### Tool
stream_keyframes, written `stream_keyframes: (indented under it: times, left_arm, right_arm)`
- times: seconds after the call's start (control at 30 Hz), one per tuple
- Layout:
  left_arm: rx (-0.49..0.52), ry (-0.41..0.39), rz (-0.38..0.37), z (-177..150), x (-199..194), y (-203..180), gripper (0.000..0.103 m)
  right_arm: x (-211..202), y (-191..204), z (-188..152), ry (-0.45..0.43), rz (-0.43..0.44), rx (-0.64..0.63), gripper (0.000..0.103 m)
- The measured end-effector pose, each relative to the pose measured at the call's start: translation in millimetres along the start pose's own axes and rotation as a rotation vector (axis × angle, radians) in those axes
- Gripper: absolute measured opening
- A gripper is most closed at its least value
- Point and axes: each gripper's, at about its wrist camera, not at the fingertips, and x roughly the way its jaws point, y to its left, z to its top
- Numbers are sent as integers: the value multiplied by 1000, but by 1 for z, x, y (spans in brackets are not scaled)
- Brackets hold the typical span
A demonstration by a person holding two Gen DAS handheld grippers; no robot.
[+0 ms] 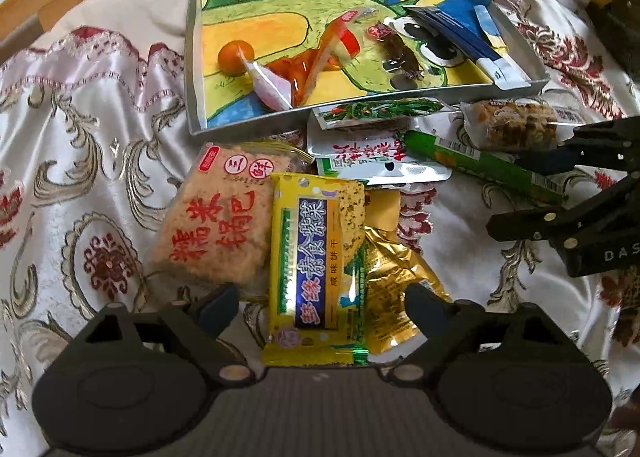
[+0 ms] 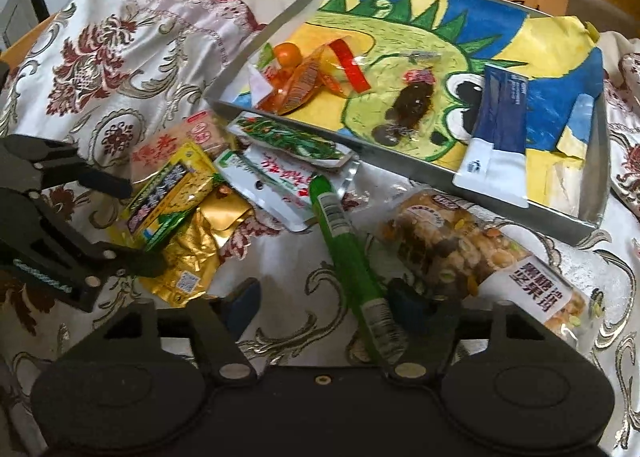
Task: Organize snacks
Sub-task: 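Grasp the green tube with the right gripper while the left grasps the yellow biscuit packet, then carry the green tube and yellow biscuit packet into the tray with both grippers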
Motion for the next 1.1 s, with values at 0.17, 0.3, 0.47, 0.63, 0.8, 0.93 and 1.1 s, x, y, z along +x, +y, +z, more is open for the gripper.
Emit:
stream_keyframes:
  times: [0.17,0.3,0.47,0.63,0.8,0.93,1.1]
  left_arm:
    - [-26,-8,4,1,-3,5,78]
    - [-24,-6,21,2,-1,5,76]
    - [-28,-10,37,2,0,6,76]
    - [-31,-9,11,3,-3,6,56]
    - [-39,-3,-63,3,-9,0,52]
    - [-15,0,-73,2,-10,-7,52]
    - [-15,8,-60,1,-7,-9,55]
  right_arm:
    - [0,6,-1,13,32,-17,44]
    - [4,10,-4,14,19,-23,45]
    - [8,8,-3,-14,7,39,46]
    - [9,10,-2,-27,-25,56,35]
    - [8,10,-2,-11,-50,62,20]
    - [6,14,-3,11,-42,57,20]
    - [2,19,-7,29,-14,41,27]
